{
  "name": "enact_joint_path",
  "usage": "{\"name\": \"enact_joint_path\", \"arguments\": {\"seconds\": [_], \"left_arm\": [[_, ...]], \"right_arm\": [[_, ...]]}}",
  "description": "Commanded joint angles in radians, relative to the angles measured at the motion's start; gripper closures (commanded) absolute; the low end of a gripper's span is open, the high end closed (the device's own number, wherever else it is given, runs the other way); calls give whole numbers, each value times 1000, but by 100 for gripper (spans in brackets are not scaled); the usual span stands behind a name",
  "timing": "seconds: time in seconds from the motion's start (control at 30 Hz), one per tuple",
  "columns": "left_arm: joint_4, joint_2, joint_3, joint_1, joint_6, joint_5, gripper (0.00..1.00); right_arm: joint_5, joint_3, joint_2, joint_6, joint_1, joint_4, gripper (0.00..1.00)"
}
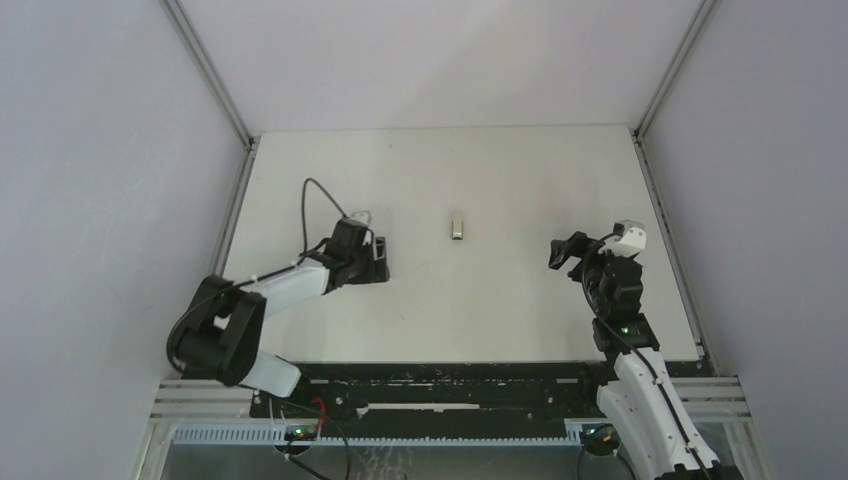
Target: Load the staples into the stapler
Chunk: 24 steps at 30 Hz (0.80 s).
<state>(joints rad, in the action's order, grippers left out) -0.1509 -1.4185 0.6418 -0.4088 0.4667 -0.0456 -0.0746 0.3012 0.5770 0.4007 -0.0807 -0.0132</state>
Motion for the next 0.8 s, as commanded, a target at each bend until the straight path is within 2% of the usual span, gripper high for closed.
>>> {"name": "enact_joint_path", "arguments": {"seconds": [0.0,0.13,0.3,0.4,0.53,0.63,0.77], "left_arm": [[4,-152,135,-121,-114,6,27],[-65,-303,283,-209,-123,-90,28],[0,-364,318,-240,-77,-56,27],[77,-305,268,-241,-65,-18,26],[144,-137,197,-245,-118,10,25],[116,-20,199,-231,-172,-40,24],[17,-1,289,-152,-209,-18,22]], "right_arm": [[58,23,28,-5,-3,-74,3],[63,37,51,-29,-11,-66,3],[60,41,79,-45,-17,-69,3],[66,41,101,-49,-20,-81,3],[70,51,135,-49,-27,-87,3],[71,57,152,-52,-34,-90,4],[70,59,158,-55,-45,-94,4]]}}
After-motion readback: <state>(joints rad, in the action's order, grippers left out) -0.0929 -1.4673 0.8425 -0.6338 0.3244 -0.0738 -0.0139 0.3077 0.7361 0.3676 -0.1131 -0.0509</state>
